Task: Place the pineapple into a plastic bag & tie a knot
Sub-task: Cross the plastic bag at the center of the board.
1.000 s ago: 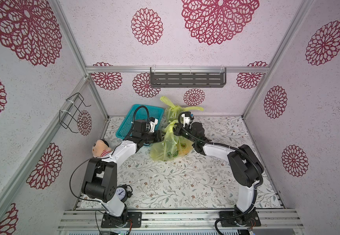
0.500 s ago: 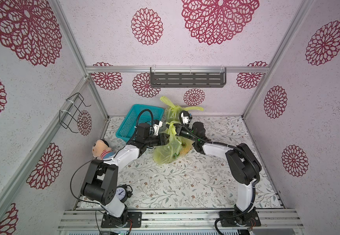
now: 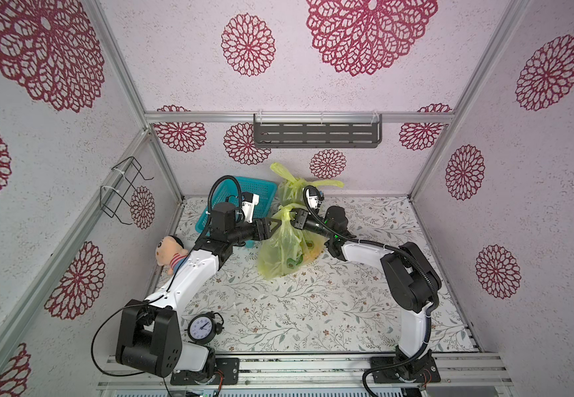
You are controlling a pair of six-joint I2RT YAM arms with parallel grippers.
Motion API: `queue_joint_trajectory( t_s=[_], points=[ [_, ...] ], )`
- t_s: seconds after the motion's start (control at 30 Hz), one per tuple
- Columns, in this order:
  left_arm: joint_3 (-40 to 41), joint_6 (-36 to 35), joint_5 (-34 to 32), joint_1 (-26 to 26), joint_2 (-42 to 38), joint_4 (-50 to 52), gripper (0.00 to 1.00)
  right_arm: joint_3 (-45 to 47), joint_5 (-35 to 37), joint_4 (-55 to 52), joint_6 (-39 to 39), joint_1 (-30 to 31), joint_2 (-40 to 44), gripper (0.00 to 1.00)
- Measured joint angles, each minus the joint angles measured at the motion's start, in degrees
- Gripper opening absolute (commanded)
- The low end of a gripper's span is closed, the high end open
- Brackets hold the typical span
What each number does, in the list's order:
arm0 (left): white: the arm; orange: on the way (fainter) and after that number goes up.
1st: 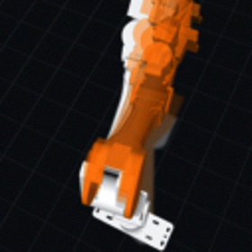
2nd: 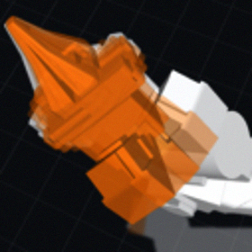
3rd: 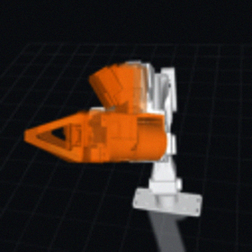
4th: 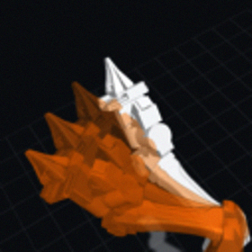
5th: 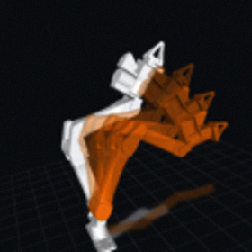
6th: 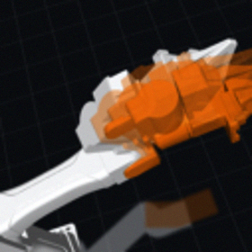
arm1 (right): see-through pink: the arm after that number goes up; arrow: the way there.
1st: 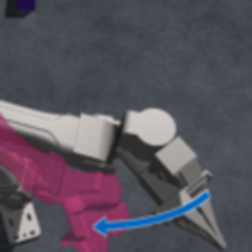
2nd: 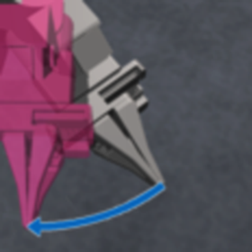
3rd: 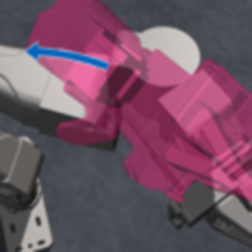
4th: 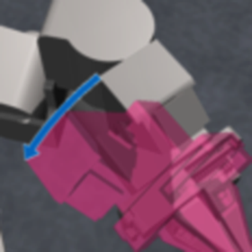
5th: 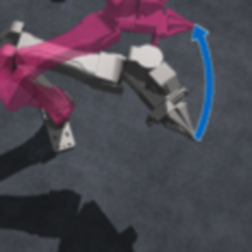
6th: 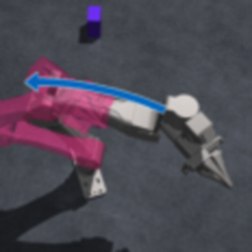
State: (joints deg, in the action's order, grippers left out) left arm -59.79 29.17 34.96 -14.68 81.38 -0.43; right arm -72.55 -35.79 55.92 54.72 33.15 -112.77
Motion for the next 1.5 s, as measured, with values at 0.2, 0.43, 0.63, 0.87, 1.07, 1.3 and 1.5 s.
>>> queue_joint_trajectory(
  t_s=[0.2,0.43,0.63,0.87,1.07,1.3,1.5],
  points=[
    [-3.9,1.0,-6.5,0.1,3.9,2.4,0.46,0.0,0.0,0.0,0.0,0.0,0.0,0.0],
    [-4.0,3.3,-2.7,-1.5,11.1,-1.1,0.4,0.0,0.0,0.0,0.4,0.0,-0.1,0.0],
    [-1.1,5.8,2.8,-5.0,12.3,-9.1,0.39,0.0,-0.1,0.1,0.5,-0.1,-0.1,0.0],
    [3.0,9.0,3.7,-6.1,12.3,-16.0,0.48,0.0,-0.8,2.0,2.5,-0.2,-1.4,0.0],
    [4.2,8.7,3.0,-4.7,9.6,-14.7,0.63,0.0,-2.8,4.8,4.9,-0.2,-2.0,0.0],
    [4.3,6.4,3.0,-0.9,2.2,-12.2,0.81,-0.1,-5.1,7.9,7.0,-0.2,-2.2,0.0],
    [3.8,5.6,3.1,3.1,-0.4,-10.9,0.82,-1.1,-6.3,8.8,8.4,-0.2,-3.1,0.0]
  ],
)
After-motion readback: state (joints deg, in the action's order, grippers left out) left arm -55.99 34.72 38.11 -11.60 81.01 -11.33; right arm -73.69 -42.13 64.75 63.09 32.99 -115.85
